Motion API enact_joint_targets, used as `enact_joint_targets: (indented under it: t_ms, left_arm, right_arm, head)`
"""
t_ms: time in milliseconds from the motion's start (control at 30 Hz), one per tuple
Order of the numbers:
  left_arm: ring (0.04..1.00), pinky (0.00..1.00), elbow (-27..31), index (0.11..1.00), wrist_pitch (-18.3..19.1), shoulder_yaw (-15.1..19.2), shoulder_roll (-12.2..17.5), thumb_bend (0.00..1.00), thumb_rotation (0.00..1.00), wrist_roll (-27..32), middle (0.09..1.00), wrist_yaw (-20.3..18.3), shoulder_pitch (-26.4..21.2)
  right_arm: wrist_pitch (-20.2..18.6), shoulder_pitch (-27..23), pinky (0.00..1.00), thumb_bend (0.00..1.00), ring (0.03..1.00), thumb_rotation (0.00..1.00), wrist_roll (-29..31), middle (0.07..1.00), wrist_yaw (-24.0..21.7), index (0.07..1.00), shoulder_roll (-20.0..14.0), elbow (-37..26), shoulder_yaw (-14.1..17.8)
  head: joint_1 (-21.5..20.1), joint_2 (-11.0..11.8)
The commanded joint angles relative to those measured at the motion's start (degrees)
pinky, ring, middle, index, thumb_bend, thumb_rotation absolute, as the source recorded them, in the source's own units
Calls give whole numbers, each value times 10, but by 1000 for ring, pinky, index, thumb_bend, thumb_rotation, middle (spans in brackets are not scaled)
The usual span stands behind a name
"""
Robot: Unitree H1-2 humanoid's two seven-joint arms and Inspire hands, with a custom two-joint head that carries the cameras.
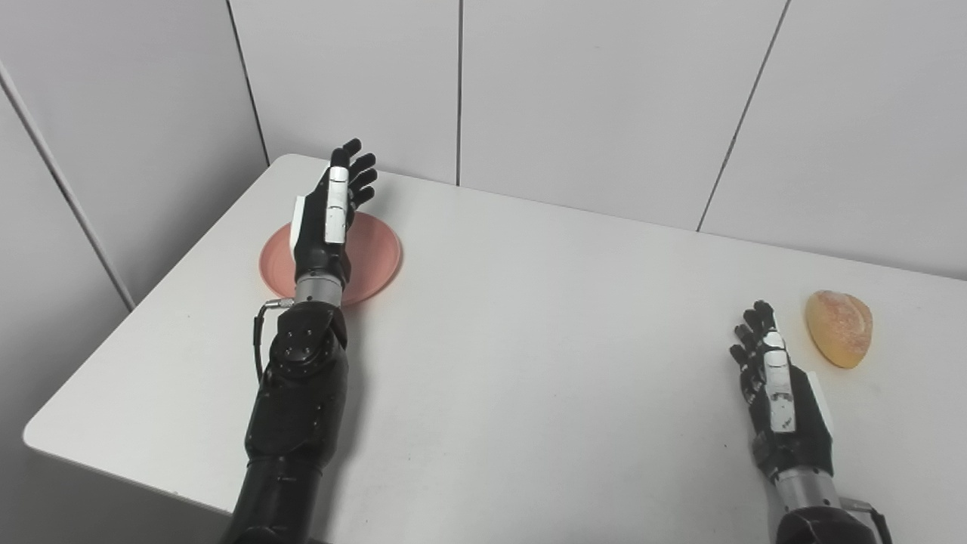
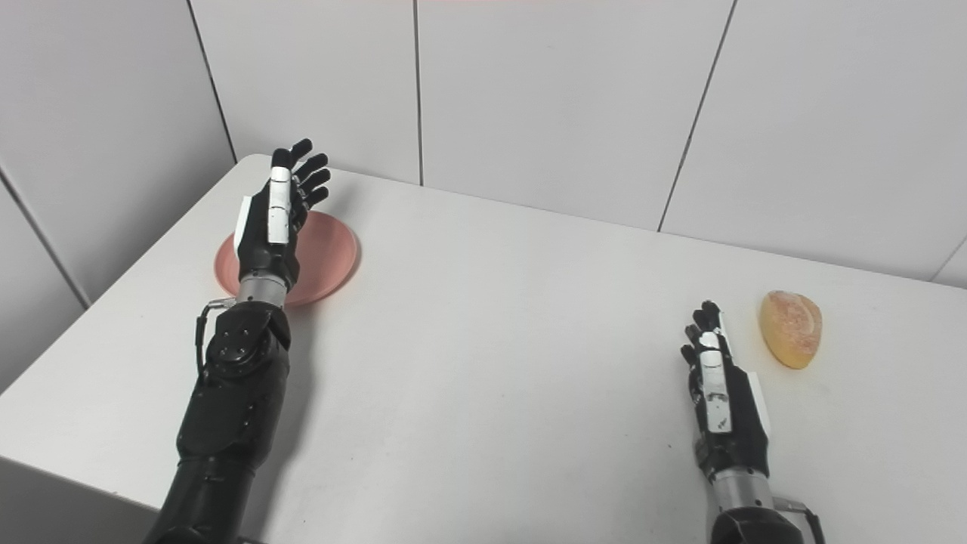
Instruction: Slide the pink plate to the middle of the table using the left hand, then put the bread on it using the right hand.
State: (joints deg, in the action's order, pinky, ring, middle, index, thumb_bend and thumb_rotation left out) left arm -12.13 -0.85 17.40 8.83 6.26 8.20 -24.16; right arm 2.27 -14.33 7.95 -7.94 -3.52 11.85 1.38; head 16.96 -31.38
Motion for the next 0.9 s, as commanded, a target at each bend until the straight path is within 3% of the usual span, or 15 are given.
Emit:
enact_joint_targets:
  t_ms: [0,233,467,867]
  left_arm:
    - [811,799,18,796,-11,6,17,791,1000,-2,799,13,-33]
    - [784,768,12,767,-8,39,35,801,1000,5,771,39,-30]
    - [792,809,-18,780,-15,65,62,794,1000,1,779,57,-21]
    - [816,833,-71,812,-42,76,96,800,1000,-6,800,80,-5]
  right_arm:
    - [30,2,1000,785,1000,972,5,1000,-8,1000,-7,13,5]
    - [35,1,1000,777,1000,983,2,1000,-6,1000,-9,16,4]
    - [33,1,1000,786,1000,972,6,1000,-7,1000,-9,17,6]
    - [32,1,1000,769,1000,972,13,1000,-13,1000,-14,13,7]
  head:
    - [2,0]
    - [7,1]
    - [12,2]
    - [21,4]
